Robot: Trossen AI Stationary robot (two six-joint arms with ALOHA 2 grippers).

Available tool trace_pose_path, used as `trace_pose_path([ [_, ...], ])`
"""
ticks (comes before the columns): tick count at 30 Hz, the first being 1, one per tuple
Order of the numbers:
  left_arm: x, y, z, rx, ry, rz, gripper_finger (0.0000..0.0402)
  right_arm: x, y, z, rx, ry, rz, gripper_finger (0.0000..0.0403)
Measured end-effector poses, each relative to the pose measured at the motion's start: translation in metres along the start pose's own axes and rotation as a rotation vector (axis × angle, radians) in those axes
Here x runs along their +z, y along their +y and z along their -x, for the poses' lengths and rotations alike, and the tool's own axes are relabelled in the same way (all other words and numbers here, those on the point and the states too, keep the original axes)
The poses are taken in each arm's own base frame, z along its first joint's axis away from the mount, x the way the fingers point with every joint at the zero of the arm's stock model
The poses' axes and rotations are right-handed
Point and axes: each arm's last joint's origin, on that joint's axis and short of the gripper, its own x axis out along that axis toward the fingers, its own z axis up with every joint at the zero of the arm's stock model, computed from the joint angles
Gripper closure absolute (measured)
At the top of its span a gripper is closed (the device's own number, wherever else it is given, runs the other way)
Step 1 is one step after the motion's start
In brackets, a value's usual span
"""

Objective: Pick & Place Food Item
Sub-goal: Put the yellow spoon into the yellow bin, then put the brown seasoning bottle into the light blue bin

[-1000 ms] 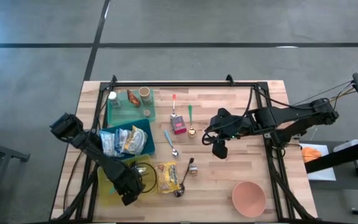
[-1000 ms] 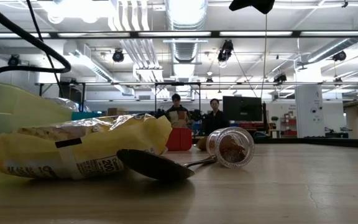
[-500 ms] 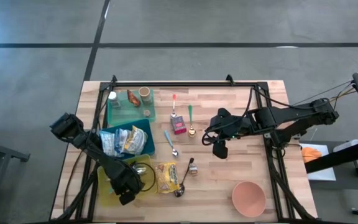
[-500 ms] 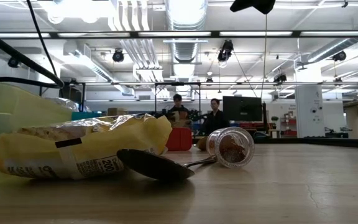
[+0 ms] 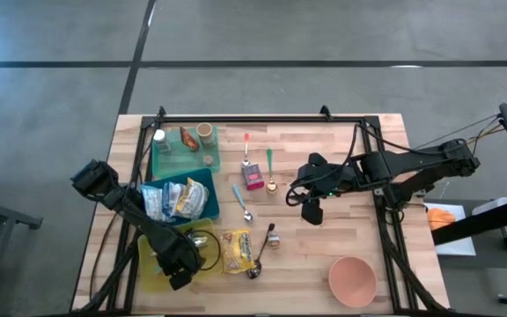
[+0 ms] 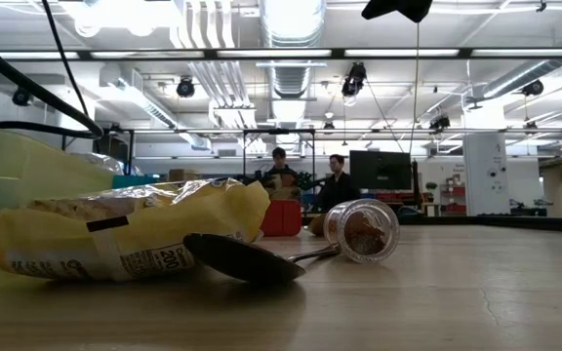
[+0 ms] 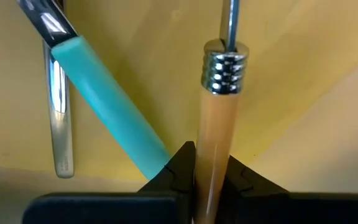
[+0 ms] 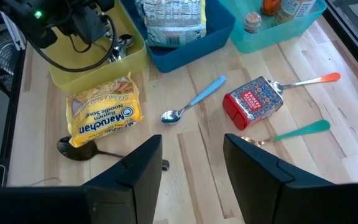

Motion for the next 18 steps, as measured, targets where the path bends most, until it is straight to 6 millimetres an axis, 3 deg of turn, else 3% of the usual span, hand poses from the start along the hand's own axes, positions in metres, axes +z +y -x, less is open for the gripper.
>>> trace_pose_path([
  [6, -0.0002, -0.0001, 0.0002, -0.006, 0.016, -0.023, 0.0346, -0.0005, -0.0002, 0.0, -0.002, 0.005, 0.001, 0.0232],
  [18, 0.0045, 0.001, 0.0034, -0.026, 0.038, -0.017, 0.0185, -0.0006, -0.0002, 0.0, -0.001, 0.006, 0.001, 0.0232],
])
